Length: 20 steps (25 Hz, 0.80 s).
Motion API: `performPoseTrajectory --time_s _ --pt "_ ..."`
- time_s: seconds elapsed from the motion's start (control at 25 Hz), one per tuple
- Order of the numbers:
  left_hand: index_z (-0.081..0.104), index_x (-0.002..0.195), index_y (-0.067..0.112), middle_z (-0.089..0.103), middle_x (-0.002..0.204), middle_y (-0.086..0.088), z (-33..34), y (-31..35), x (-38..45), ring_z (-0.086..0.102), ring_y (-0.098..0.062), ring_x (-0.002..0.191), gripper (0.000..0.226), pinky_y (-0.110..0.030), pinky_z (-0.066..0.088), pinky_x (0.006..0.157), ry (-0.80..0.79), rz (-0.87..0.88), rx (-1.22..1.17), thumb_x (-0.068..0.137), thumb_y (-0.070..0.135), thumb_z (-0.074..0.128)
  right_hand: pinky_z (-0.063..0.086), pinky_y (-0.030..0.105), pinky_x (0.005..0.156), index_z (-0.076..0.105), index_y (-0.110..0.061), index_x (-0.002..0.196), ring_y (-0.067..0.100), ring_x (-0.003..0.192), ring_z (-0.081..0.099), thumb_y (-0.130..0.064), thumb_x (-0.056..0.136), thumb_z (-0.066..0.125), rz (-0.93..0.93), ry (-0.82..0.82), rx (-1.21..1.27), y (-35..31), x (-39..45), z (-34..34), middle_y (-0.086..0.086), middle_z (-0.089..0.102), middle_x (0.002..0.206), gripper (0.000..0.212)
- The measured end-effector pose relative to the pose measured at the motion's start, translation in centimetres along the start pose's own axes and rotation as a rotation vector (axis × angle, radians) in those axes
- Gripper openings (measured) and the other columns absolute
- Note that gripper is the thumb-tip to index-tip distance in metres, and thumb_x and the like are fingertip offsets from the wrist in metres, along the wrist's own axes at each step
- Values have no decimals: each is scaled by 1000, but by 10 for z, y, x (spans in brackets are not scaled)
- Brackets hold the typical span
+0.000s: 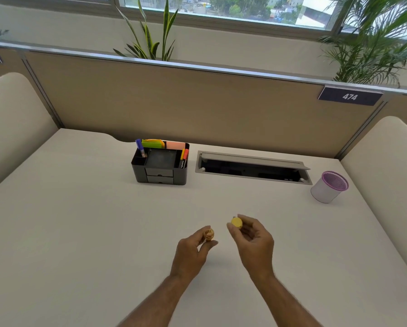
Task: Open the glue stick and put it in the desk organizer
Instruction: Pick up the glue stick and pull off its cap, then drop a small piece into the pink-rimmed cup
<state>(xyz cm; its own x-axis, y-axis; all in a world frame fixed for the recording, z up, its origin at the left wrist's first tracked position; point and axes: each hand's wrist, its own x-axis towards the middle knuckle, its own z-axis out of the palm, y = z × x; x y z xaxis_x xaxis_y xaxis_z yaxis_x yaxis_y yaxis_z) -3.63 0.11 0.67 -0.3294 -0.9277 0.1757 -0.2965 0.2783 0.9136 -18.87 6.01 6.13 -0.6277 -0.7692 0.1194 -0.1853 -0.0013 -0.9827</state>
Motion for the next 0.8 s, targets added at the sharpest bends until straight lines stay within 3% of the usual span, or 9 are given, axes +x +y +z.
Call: performPoseTrajectory --time_s 0.12,0.24,0.4,0.6,0.8 --pt "68 117 19 72 106 15 0 -4 0 66 4 99 39 -14 52 87 -1 -27 8 81 27 79 60 22 77 76 -25 102 6 81 72 -22 74 88 52 -60 -256 14 1 -1 -13 75 87 31" --pt "69 112 22 72 95 21 1 -6 1 67 5 93 34 -14 53 83 -6 -33 8 80 26 80 55 29 80 74 -16 107 14 85 67 -34 76 85 40 -232 -615 31 2 -1 -1 72 93 37" --pt "68 110 25 72 92 21 2 -7 2 67 5 92 32 -13 52 83 -26 -33 10 80 24 81 55 33 75 64 -19 98 18 84 64 -36 78 79 105 -404 -872 43 3 1 0 72 92 29" --pt "61 109 38 68 99 36 2 -10 2 66 5 97 36 -10 50 84 -67 -52 18 82 25 80 52 33 72 68 -14 92 19 82 65 -43 71 82 180 -480 -912 52 5 5 2 72 89 38" --pt "59 112 39 65 95 43 4 -9 2 65 8 98 38 -13 52 85 -79 -57 48 82 29 79 51 31 70 68 -15 95 18 81 64 -46 66 87 175 -511 -857 57 6 3 2 71 89 47"
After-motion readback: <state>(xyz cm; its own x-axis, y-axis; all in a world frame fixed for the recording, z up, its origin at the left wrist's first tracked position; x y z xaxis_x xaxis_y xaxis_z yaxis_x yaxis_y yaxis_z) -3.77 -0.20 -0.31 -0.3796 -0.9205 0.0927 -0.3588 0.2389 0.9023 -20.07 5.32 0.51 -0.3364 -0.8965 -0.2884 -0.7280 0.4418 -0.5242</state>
